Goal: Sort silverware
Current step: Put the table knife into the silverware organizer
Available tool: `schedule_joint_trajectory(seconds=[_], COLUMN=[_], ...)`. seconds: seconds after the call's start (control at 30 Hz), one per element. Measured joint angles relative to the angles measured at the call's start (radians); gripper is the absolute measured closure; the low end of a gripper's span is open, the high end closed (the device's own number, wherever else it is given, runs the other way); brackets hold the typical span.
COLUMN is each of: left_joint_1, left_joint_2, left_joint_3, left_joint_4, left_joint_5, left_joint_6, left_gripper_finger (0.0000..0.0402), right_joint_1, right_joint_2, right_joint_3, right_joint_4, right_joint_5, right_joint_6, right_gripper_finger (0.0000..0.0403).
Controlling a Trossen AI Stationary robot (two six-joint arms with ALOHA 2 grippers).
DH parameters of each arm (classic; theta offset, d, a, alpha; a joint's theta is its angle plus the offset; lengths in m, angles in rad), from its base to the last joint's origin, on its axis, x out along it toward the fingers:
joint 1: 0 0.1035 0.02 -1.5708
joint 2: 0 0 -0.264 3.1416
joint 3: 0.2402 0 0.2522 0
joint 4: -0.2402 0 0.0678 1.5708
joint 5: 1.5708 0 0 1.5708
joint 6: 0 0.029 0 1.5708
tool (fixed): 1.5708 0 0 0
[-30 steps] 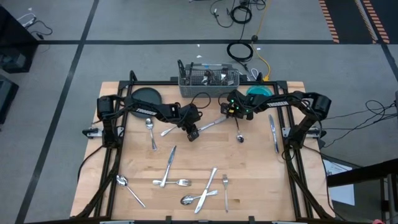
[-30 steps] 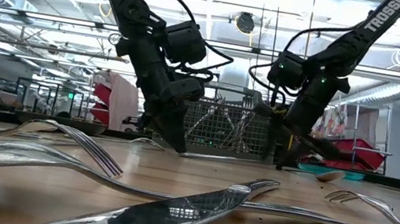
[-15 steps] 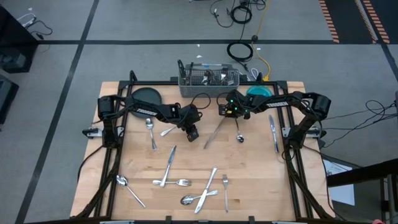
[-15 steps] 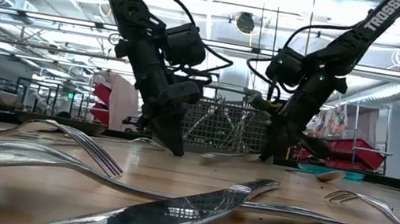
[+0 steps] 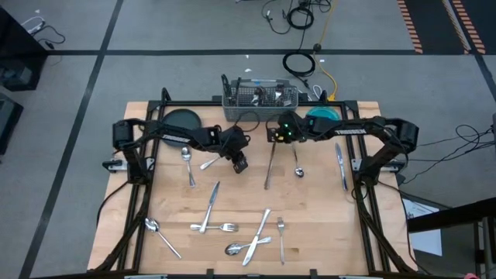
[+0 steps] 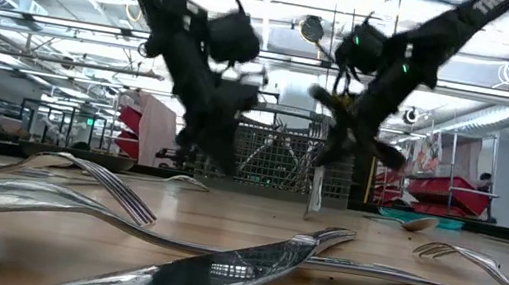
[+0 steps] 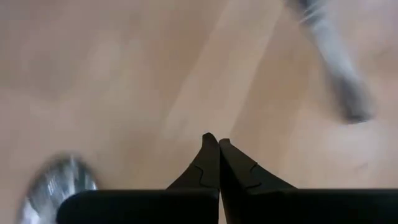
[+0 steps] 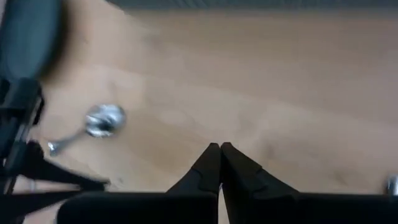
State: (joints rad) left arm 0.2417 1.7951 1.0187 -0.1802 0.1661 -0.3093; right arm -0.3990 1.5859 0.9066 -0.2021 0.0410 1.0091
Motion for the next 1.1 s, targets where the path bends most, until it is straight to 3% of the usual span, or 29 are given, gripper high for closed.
schedule_joint_trajectory(seconds=[0.23, 0.47, 0.83, 1.1], left_joint_1=[0.000, 0.000, 0.000, 0.000], left_joint_2=[-0.172, -0.346, -0.619, -0.748], left_joint_3=[0.017, 0.018, 0.019, 0.019], left_joint_4=[0.010, 0.003, -0.131, -0.257], left_joint_5=[0.000, -0.072, -0.230, -0.340], left_joint_6=[0.003, 0.027, 0.038, 0.036], left_gripper_finger=[0.0402, 0.0402, 0.0402, 0.0402], right_joint_1=[0.001, -0.041, -0.106, -0.119], right_joint_2=[-0.023, -0.023, -0.011, 0.117], right_joint_3=[0.290, 0.516, 0.628, 0.752], right_joint_4=[-0.222, -0.236, -0.102, -0.045], right_joint_5=[0.142, 0.186, 0.132, 0.050], right_joint_6=[-0.195, -0.335, -0.394, -0.397], right_gripper_finger=[0.0402, 0.0402, 0.0402, 0.0403])
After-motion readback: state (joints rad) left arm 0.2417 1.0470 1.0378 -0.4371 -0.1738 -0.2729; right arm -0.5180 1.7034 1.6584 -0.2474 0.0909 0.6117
